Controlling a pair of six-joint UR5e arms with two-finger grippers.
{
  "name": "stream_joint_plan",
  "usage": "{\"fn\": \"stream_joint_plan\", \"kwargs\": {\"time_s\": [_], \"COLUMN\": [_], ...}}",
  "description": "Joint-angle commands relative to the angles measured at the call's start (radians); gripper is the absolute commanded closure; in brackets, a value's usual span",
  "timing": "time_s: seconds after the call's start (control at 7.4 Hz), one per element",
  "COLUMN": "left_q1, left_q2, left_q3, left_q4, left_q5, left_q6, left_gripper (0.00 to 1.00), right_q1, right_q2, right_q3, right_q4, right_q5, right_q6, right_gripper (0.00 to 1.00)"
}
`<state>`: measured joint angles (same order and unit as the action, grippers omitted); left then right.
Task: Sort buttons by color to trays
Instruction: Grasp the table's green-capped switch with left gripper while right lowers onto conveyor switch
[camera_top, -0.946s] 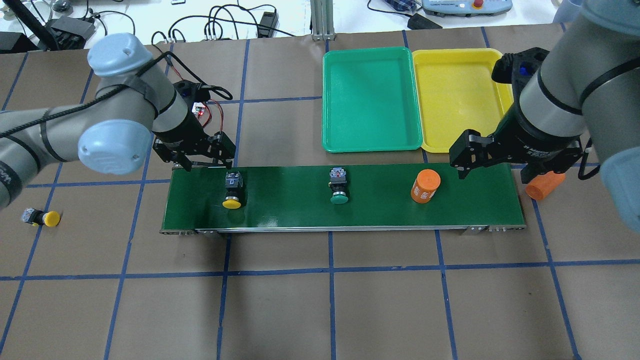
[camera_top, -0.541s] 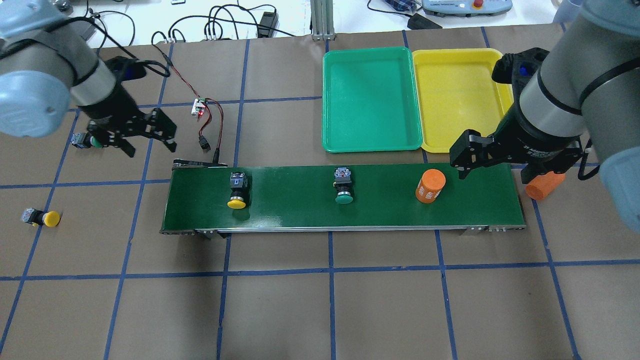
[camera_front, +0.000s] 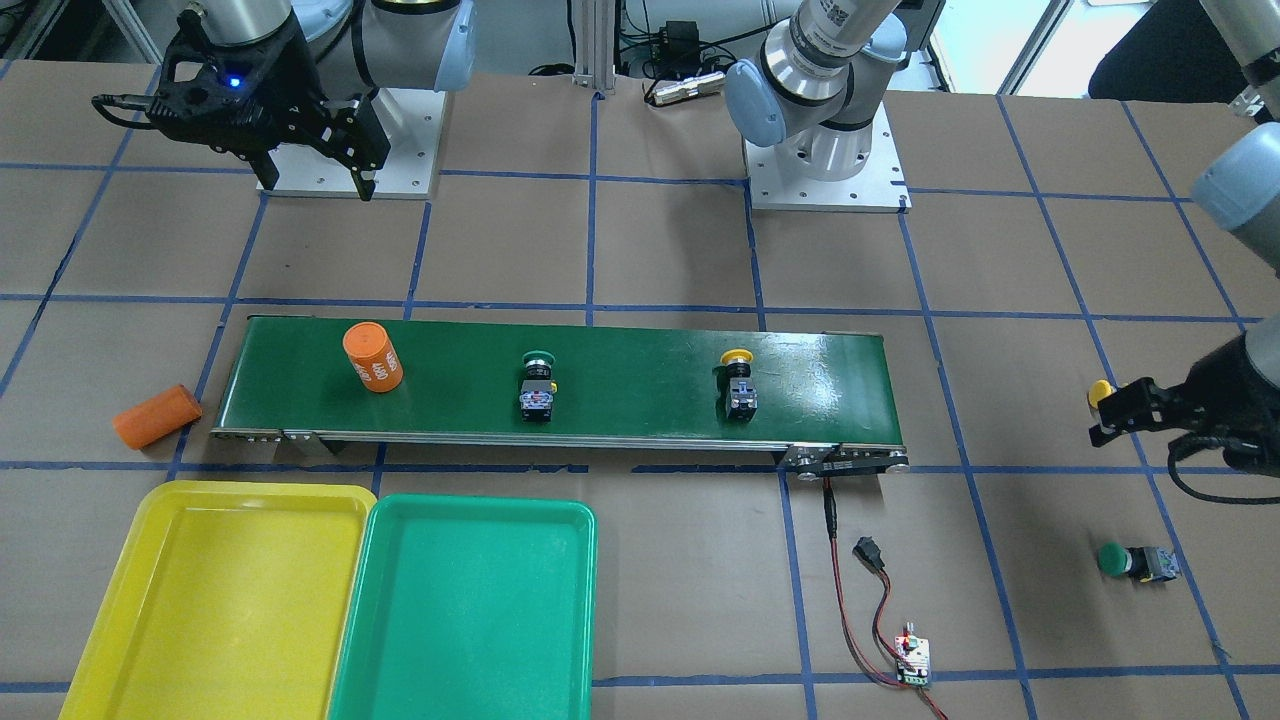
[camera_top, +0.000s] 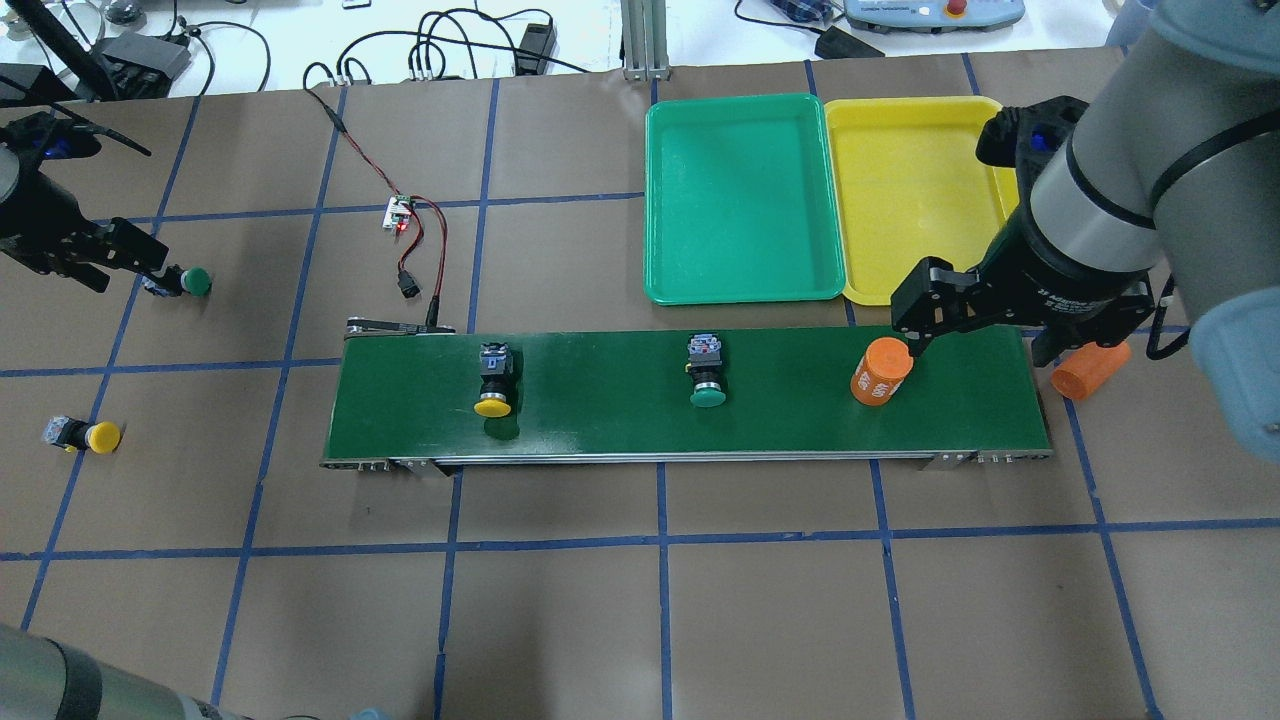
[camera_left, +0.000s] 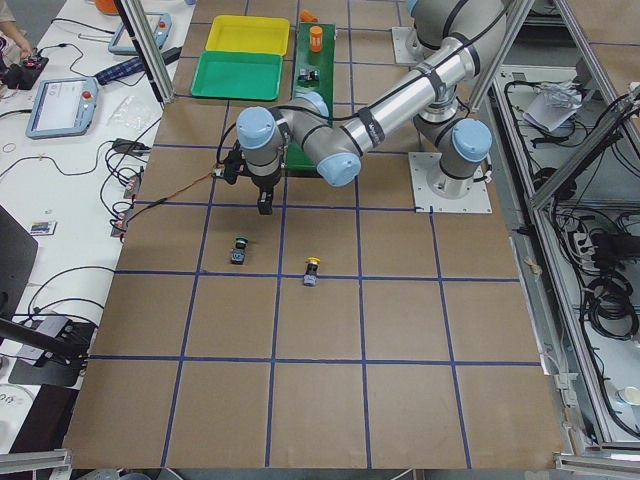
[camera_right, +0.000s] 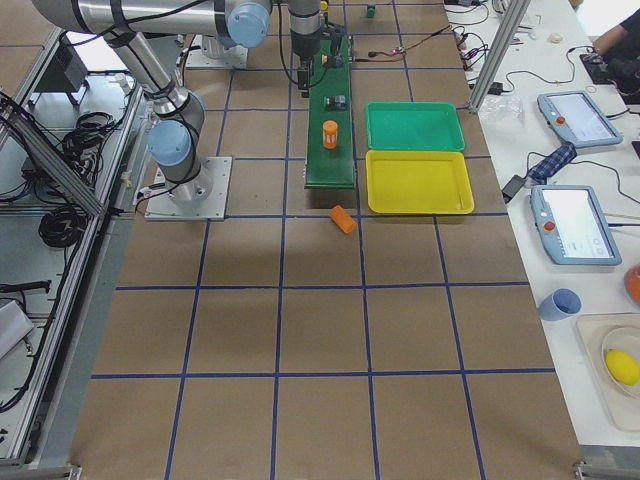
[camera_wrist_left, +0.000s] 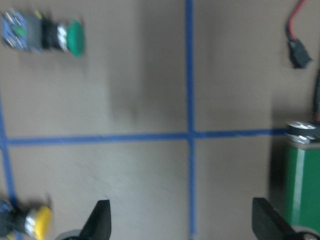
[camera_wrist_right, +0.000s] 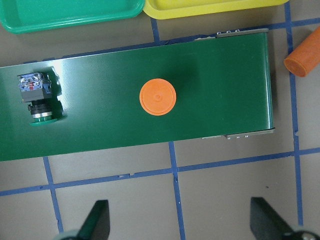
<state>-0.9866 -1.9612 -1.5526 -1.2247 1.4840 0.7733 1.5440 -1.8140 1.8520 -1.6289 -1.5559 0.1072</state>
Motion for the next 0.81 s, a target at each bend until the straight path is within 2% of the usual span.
{"fn": "stream_joint_plan", "kwargs": {"time_s": [0.0, 0.14, 0.41, 0.68], "left_q1": [0.008, 0.008, 0.009, 0.006], "left_q2": [-0.172, -0.230, -0.338, -0.387], "left_q3": [0.186, 0.259, 0.365, 0.378], "left_q4": [0.028, 0.028, 0.028, 0.011], "left_q5": [-0.002, -0.002, -0.004, -0.004], "left_q6": [0.250, 0.301, 0.354, 0.435], "left_gripper": [0.00, 0.00, 0.00, 0.00], "right_q1": [0.008, 0.016, 0.068, 0.131], "right_q2": [0.045, 0.071, 0.099, 0.186], "right_q3": [0.003, 0.004, 0.007, 0.009], "right_q4": [-0.040, -0.092, -0.109, -0.226], "right_q5": [0.004, 0.007, 0.007, 0.005], "right_q6": [0.008, 0.026, 0.037, 0.112], "right_gripper": [0.00, 0.00, 0.00, 0.00]}}
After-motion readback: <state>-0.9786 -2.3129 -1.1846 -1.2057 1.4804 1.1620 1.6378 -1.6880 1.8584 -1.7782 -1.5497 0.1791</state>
